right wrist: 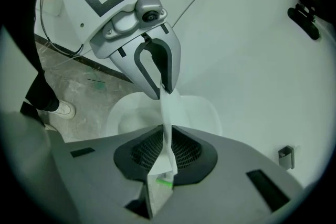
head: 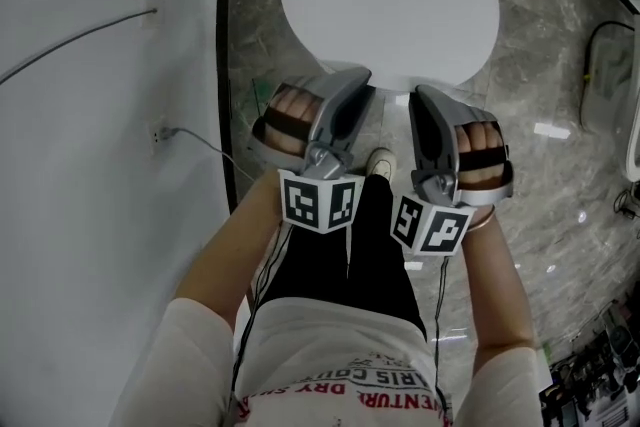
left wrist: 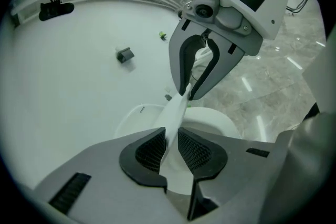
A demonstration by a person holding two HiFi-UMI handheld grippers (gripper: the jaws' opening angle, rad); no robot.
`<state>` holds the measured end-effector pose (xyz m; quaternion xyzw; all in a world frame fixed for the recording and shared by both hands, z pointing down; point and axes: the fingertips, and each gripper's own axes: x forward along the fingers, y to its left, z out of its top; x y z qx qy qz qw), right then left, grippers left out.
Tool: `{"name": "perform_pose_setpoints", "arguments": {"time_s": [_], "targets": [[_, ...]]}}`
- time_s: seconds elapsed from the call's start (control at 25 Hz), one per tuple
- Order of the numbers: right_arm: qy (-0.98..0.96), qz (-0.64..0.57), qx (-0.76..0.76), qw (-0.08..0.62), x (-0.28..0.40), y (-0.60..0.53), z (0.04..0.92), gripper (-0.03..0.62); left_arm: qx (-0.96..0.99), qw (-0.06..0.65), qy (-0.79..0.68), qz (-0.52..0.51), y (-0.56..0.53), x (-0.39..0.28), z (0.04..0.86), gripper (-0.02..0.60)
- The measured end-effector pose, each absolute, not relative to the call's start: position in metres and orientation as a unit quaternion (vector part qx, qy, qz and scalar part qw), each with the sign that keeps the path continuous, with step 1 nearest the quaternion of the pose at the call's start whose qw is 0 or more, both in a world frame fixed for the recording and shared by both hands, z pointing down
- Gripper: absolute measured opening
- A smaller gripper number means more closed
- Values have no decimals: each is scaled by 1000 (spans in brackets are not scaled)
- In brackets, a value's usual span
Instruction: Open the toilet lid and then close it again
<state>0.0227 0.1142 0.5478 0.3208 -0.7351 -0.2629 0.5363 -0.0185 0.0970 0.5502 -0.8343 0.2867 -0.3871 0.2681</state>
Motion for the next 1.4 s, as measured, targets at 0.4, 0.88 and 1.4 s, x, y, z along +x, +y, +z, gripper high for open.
{"name": "perform_pose_setpoints", "arguments": {"time_s": [0.4, 0.88, 1.4], "targets": [[-725, -256, 310, 560, 26, 77, 493, 31, -836, 300, 249, -385, 58, -12, 495, 61], [-696, -254, 336, 581, 32, -1, 418, 31, -845, 310, 239, -364, -15, -3, 418, 49], [-727, -239, 292, 573, 48, -85, 370, 28, -846, 292, 234, -381, -97, 13, 369, 51]]}}
